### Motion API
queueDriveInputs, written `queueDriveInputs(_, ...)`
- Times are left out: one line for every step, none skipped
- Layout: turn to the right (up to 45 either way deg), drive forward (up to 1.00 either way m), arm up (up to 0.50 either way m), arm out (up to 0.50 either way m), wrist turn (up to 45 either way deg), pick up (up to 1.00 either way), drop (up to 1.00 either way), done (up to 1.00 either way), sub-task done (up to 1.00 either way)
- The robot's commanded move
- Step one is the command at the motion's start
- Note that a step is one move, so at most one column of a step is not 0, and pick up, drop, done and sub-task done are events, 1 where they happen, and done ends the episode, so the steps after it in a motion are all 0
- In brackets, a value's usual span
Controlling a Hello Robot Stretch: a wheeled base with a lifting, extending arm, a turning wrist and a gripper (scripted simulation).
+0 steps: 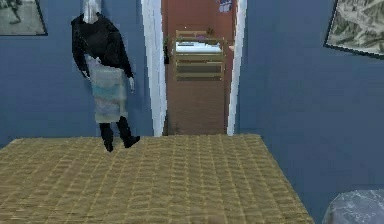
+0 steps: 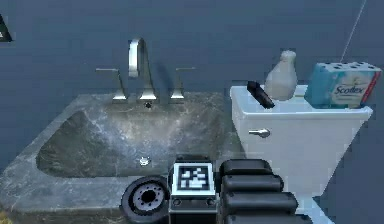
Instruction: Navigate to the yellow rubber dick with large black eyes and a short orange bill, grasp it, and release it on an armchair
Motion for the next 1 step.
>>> queueDriveInputs(0.0, 1.0, 0.0, 0.0, 0.0, 0.0, 0.0, 0.0, 0.0)
